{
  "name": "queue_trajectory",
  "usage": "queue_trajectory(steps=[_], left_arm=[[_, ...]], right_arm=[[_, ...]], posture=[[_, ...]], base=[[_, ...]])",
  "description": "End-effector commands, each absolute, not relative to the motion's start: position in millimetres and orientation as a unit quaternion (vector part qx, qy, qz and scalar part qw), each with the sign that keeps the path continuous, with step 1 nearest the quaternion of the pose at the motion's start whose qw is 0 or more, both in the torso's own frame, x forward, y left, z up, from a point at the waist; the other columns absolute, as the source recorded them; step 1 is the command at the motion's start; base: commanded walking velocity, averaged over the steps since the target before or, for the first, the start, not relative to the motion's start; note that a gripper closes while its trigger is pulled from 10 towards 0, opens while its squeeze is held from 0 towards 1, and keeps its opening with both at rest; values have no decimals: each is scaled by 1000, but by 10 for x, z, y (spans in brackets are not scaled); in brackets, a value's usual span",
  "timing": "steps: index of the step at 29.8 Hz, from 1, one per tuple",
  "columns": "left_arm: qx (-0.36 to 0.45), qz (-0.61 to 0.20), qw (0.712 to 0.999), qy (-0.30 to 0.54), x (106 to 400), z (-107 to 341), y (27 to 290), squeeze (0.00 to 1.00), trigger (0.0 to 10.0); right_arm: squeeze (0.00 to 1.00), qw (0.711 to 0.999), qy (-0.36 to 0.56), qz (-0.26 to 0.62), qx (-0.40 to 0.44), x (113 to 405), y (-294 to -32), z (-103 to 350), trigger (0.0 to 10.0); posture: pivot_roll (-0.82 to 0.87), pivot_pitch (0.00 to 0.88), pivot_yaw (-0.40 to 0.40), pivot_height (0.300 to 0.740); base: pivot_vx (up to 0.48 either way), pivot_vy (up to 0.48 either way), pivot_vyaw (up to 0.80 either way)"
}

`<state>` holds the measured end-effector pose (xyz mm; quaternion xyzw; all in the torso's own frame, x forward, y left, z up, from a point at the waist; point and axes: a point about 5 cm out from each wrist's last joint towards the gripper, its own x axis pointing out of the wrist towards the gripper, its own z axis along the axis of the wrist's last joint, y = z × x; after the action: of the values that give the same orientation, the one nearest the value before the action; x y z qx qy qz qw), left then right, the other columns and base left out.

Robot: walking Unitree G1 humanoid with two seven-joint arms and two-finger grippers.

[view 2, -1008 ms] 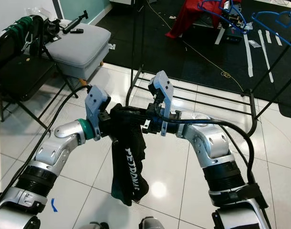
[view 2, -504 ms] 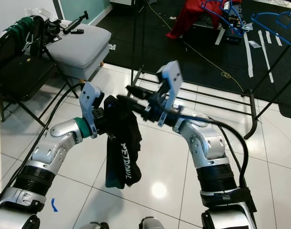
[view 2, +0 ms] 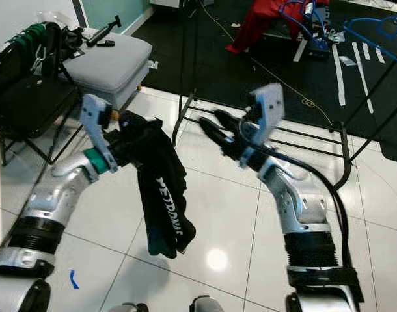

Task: Hang hanger

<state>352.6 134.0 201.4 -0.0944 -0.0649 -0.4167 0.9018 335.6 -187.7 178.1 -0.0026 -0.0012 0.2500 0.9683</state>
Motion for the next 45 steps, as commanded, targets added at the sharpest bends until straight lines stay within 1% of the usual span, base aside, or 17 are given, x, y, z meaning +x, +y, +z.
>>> queue_trajectory(steps=[1,4,6,9,10,12,15,16,17,18,20,21,24,27,32,41,45], left_arm=[[-122,-467,870,-105,3481,2265,1328,0,0],[-133,-483,858,-116,3459,2350,1341,0,0],[-143,-518,833,-130,3401,2488,1338,0,0],[-143,-536,821,-133,3366,2547,1319,0,0],[-136,-557,808,-134,3323,2595,1291,0,0],[-124,-587,789,-130,3254,2643,1239,0,0],[-118,-597,783,-127,3232,2652,1225,0,0],[-111,-606,778,-123,3213,2657,1213,0,0],[-104,-612,775,-121,3204,2661,1208,0,0],[-99,-614,774,-118,3204,2661,1204,0,0],[-99,-614,774,-118,3204,2661,1204,0,0],[-95,-616,774,-114,3203,2658,1199,0,0],[-94,-621,770,-112,3199,2672,1180,0,0],[-96,-624,767,-113,3189,2692,1171,0,0],[-93,-631,761,-115,3157,2767,1171,0,0],[-84,-639,756,-116,3147,2814,1195,0,0],[-84,-638,756,-120,3162,2862,1215,0,0]], right_arm=[[0,973,12,231,-16,3337,-1872,1578,10000],[0,975,11,219,-16,3320,-1889,1501,10000],[0,980,-1,199,-6,3284,-1932,1385,10000],[0,981,-5,193,9,3257,-1957,1318,10000],[0,982,-8,189,24,3232,-1976,1247,10000],[0,978,-12,199,61,3197,-1966,1165,10000],[0,975,-15,209,75,3188,-1941,1156,10000],[0,968,-20,235,81,3172,-1876,1168,10000],[176,961,-25,263,81,3157,-1810,1178,10000],[420,954,-30,289,77,3139,-1749,1189,10000],[420,954,-30,289,77,3139,-1749,1189,10000],[1000,943,-33,324,68,3109,-1671,1191,10000],[1000,921,-32,384,59,3046,-1564,1184,10000],[1000,911,-34,406,62,3024,-1535,1182,10000],[1000,880,-46,463,92,2933,-1495,1251,10000],[1000,874,-67,470,104,2854,-1541,1356,10000],[1000,870,-87,466,137,2837,-1569,1474,10000]], posture=[[-76,18,31,740],[-73,21,31,740],[-70,25,31,740],[-68,27,31,740],[-67,28,31,740],[-66,32,33,740],[-67,36,36,740],[-64,38,36,740],[-63,38,38,740],[-63,39,38,740],[-63,39,38,740],[-65,40,38,740],[-64,44,35,740],[-61,44,35,740],[-53,46,34,740],[-56,46,40,740],[-59,45,43,740]], base=[[0,0,0],[0,0,0],[0,0,0],[0,0,0],[0,0,0],[0,0,0],[0,0,0],[0,0,0],[0,0,0],[0,0,0],[0,0,0],[0,0,0],[0,0,0],[0,0,0],[0,0,0],[0,0,0],[0,0,0]])
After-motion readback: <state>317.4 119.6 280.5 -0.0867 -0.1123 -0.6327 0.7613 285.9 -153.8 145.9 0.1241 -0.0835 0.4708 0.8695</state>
